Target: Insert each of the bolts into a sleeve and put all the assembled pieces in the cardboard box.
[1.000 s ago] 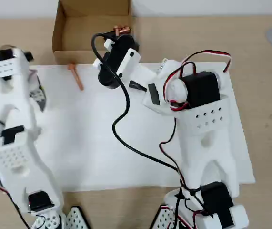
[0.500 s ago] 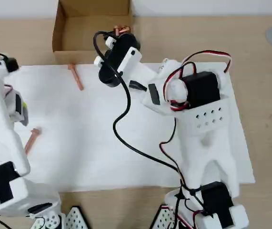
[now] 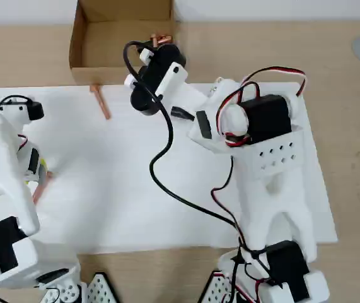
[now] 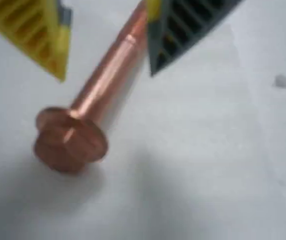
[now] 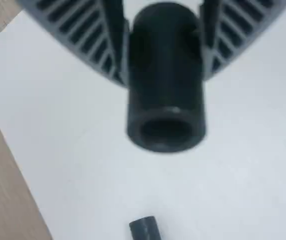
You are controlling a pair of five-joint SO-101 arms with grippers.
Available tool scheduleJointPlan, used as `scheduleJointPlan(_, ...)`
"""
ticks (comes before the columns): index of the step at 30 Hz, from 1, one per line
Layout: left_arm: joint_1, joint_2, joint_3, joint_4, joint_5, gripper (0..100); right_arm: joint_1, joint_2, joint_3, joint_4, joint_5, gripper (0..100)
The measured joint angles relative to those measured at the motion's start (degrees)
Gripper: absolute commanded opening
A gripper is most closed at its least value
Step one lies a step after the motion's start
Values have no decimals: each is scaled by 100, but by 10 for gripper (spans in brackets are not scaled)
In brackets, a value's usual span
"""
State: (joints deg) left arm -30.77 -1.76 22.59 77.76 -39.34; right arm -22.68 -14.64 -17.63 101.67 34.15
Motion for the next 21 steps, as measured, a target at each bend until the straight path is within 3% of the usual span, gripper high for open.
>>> scheduleJointPlan(21, 299, -9, 615, -686, -536, 122, 0, 0, 0, 0, 0, 11)
